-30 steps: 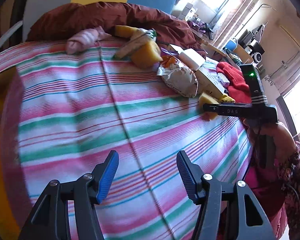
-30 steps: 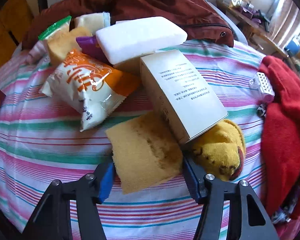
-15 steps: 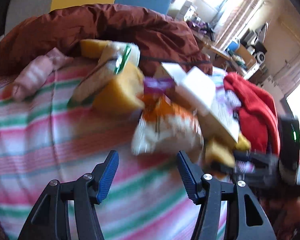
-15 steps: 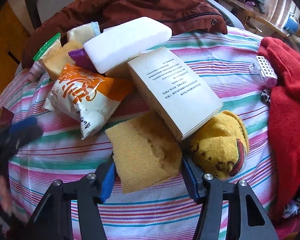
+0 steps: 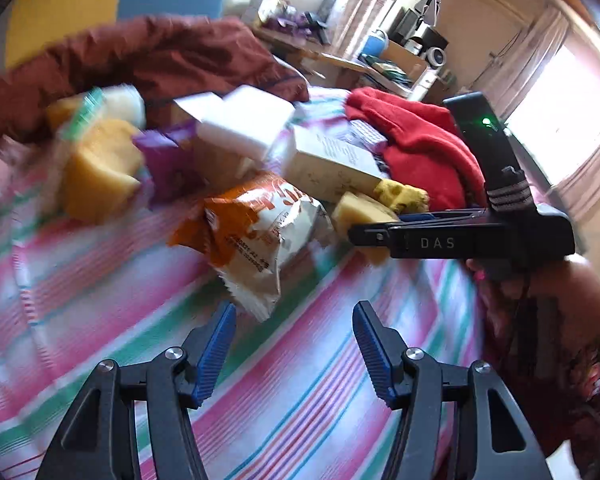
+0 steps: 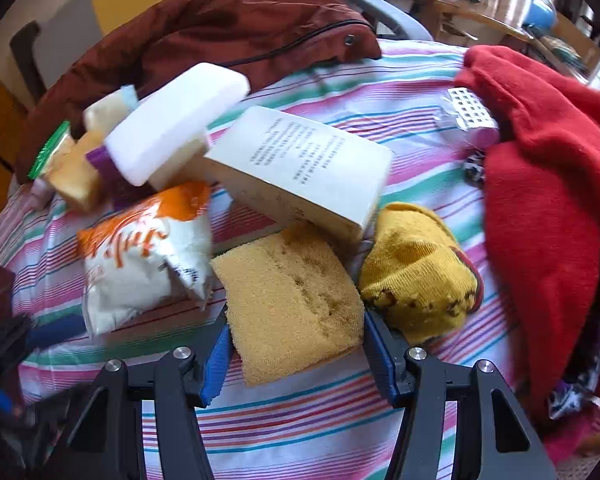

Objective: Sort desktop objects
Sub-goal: 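Grasp the orange-and-white bread bag with the left tool while the right tool grasps a yellow sponge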

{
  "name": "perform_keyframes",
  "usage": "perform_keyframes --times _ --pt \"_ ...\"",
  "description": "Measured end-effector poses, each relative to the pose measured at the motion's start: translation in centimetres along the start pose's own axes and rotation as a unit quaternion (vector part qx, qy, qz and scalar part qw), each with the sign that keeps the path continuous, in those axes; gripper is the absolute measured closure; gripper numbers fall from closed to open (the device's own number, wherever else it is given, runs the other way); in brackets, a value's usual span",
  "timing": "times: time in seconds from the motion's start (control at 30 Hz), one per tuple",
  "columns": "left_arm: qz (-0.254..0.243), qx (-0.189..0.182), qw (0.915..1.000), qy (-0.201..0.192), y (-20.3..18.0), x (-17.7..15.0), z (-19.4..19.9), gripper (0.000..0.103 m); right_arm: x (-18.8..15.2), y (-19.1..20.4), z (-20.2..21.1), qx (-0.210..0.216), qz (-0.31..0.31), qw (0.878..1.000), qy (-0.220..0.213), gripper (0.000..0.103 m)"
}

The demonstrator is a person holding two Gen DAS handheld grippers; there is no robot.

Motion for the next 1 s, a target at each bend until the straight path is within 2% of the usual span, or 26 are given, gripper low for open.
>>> perform_keyframes --times 0.1,0.13,0.2,0.3,0.4,0.53,0.6,0.67,0.77,1.0 --pt "-0.044 0.047 0.9975 -0.030 -0.2 2.1 1.5 0.039 0.0 -0.1 -0.1 0.000 0.002 1.000 0.005 0.043" --pt "-0.065 0.064 0.9952 -0.036 -0.4 3.1 1.7 0.036 -0.8 0.8 0.2 0.000 0.001 1.000 0.005 0.043" --pt "-0.099 0.084 0.9911 -0.030 -0.5 4.7 1.3 0.033 -0.8 0.6 0.3 0.003 -0.006 1.000 0.005 0.043" --pt "-0.132 0.077 0.9880 0.020 -0.5 6.3 -1.1 0.032 -0.7 0.0 0.6 0.005 -0.018 1.000 0.004 0.043" --pt "-0.147 0.075 0.9835 0.075 -0.1 6.3 -3.6 0.031 -0.7 -0.2 0.8 0.008 -0.021 1.000 0.007 0.043" --pt "-0.154 0.092 0.9779 0.108 0.8 6.0 -6.2 0.032 -1.0 -0.1 0.6 0.006 -0.022 1.000 0.010 0.043" --pt "-0.140 0.091 0.9804 0.104 1.1 5.8 -6.8 0.033 -1.1 -0.1 0.7 0.005 -0.021 1.000 0.012 0.043" --pt "-0.127 0.082 0.9850 0.083 1.2 5.8 -6.5 0.033 -1.1 -0.1 0.8 0.004 -0.019 1.000 0.012 0.043" --pt "-0.105 0.065 0.9903 0.064 1.3 5.2 -6.5 0.039 -1.1 0.0 1.1 0.002 -0.015 1.000 0.011 0.043" --pt "-0.084 0.059 0.9946 0.018 1.0 3.0 -5.3 0.041 -1.3 0.5 1.9 0.012 -0.007 1.000 0.008 0.043"
Point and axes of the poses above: each gripper's, at about its wrist camera, not at the fingertips, and z roughly against the way its jaws point, y to its left, x to its top, the point moved 8 cm from there along -z, roughly the way its jaws point, and after that the axes turned 9 degrees about -x, right-handed, at the moved point
